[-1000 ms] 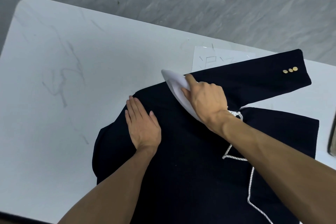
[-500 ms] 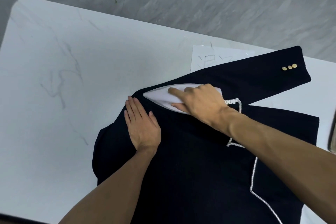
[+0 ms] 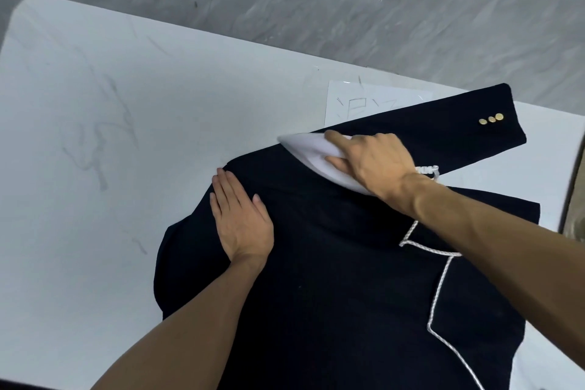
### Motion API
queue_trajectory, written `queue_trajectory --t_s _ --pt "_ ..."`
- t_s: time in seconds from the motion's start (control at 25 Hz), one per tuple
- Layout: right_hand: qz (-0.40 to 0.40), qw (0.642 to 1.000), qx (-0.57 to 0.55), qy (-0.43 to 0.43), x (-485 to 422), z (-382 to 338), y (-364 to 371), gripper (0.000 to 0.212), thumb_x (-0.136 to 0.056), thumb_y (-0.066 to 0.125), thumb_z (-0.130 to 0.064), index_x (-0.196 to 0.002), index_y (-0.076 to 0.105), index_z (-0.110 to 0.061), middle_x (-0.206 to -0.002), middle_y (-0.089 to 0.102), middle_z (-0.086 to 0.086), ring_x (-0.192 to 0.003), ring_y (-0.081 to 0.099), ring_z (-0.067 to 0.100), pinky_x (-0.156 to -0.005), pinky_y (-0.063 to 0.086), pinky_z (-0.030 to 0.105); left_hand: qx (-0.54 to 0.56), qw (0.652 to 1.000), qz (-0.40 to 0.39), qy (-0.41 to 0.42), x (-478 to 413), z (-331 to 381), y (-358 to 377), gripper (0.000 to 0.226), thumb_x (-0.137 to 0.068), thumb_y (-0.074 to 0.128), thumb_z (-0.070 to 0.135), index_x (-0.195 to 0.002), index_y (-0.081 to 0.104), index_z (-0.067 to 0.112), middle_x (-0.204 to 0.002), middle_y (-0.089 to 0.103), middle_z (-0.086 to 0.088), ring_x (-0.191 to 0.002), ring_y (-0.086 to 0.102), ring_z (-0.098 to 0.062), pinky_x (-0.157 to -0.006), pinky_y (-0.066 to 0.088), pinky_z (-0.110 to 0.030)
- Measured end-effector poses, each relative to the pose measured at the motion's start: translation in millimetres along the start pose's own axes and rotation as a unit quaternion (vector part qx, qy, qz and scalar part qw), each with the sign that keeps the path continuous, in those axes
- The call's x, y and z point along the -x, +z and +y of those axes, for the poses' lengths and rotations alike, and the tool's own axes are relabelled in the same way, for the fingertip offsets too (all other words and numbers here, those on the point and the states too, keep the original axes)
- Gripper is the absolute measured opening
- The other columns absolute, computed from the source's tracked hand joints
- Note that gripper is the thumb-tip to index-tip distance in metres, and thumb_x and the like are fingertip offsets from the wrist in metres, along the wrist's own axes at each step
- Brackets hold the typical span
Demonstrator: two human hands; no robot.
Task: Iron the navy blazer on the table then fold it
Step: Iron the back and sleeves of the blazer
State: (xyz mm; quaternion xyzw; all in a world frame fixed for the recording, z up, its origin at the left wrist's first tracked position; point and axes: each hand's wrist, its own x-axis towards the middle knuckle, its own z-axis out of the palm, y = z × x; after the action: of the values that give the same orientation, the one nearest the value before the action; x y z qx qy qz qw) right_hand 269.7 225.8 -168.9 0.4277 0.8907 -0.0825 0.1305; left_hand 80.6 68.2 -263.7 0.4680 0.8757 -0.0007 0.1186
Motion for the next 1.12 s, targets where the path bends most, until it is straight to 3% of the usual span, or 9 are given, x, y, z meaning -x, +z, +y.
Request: queue_trajectory --t_s 0.2,0.36,0.44,0.52,0.72,0.84,0.96,1.12 --pt "0.021 0.992 -0.049 0.112 25 43 1 0.04 -0.1 0.036 -0.051 -0.125 0.046 -0.023 -0.071 0.061 0.008 -0.064 0.059 0.038 -0.056 0.038 0.037 0.006 1.0 -0.002 0.001 0 0 1 0.062 -0.104 0.027 0.026 -0.154 0.004 -0.003 -0.164 0.009 -0.019 -0.152 0.012 -0.03 -0.125 0.011 -0.043" --pt "0.022 0.993 -0.094 0.062 26 15 -5 0.043 -0.1 0.036 -0.051 -0.136 0.04 -0.029 -0.086 0.068 0.009 -0.075 0.063 0.039 -0.059 0.034 0.036 0.056 0.997 0.037 0.028 5 11 -15 0.06 -0.101 0.045 0.018 -0.152 0.021 -0.004 -0.16 0.02 -0.021 -0.149 0.021 -0.032 -0.123 0.017 -0.043" --pt "0.0 0.998 -0.059 0.011 24 -7 0 0.045 -0.101 0.031 -0.05 -0.141 0.033 -0.03 -0.089 0.069 0.006 -0.076 0.063 0.036 -0.058 0.031 0.035 0.121 0.99 0.052 0.042 4 37 -20 0.059 -0.099 0.049 0.015 -0.15 0.026 -0.003 -0.158 0.026 -0.019 -0.146 0.025 -0.03 -0.123 0.018 -0.039" --pt "-0.009 1.0 -0.023 0.008 22 -13 4 0.043 -0.102 0.028 -0.049 -0.141 0.031 -0.03 -0.089 0.068 0.004 -0.073 0.062 0.033 -0.056 0.03 0.035 0.142 0.989 0.045 0.01 -1 72 -18 0.061 -0.1 0.047 0.019 -0.151 0.023 -0.003 -0.159 0.025 -0.018 -0.148 0.023 -0.029 -0.123 0.017 -0.038" --pt "0.015 0.999 -0.009 0.051 20 12 11 0.039 -0.102 0.028 -0.047 -0.135 0.036 -0.026 -0.08 0.066 0.004 -0.056 0.045 0.03 -0.053 0.031 0.035 0.005 1.0 -0.002 -0.021 -10 89 8 0.067 -0.104 0.019 0.039 -0.155 0.009 -0.003 -0.164 0.01 -0.02 -0.152 0.008 -0.03 -0.125 0.006 -0.044" --pt "0.026 0.996 -0.021 0.082 25 36 11 0.036 -0.102 0.031 -0.047 -0.13 0.04 -0.025 -0.07 0.06 0.002 -0.055 0.05 0.033 -0.052 0.033 0.034 -0.013 1.0 0.007 -0.008 -9 88 10 0.073 -0.103 0.016 0.048 -0.155 0.011 -0.003 -0.163 0.01 -0.022 -0.152 0.007 -0.031 -0.125 0.004 -0.044" --pt "0.023 0.993 -0.028 0.108 28 61 11 0.038 -0.102 0.031 -0.048 -0.13 0.041 -0.024 -0.067 0.048 0.001 -0.055 0.042 0.031 -0.054 0.03 0.035 -0.019 1.0 -0.004 -0.004 -11 90 9 0.082 -0.1 0.016 0.058 -0.155 0.011 -0.002 -0.163 0.008 -0.023 -0.152 0.006 -0.032 -0.125 0.003 -0.044" --pt "0.023 0.987 -0.059 0.149 27 77 5 0.035 -0.101 0.035 -0.048 -0.125 0.043 -0.024 -0.068 0.052 0.006 -0.058 0.044 0.035 -0.056 0.033 0.037 -0.02 1.0 -0.009 -0.002 -11 90 7 0.083 -0.1 0.025 0.059 -0.155 0.011 -0.001 -0.163 0.009 -0.023 -0.152 0.006 -0.033 -0.125 0.004 -0.045"
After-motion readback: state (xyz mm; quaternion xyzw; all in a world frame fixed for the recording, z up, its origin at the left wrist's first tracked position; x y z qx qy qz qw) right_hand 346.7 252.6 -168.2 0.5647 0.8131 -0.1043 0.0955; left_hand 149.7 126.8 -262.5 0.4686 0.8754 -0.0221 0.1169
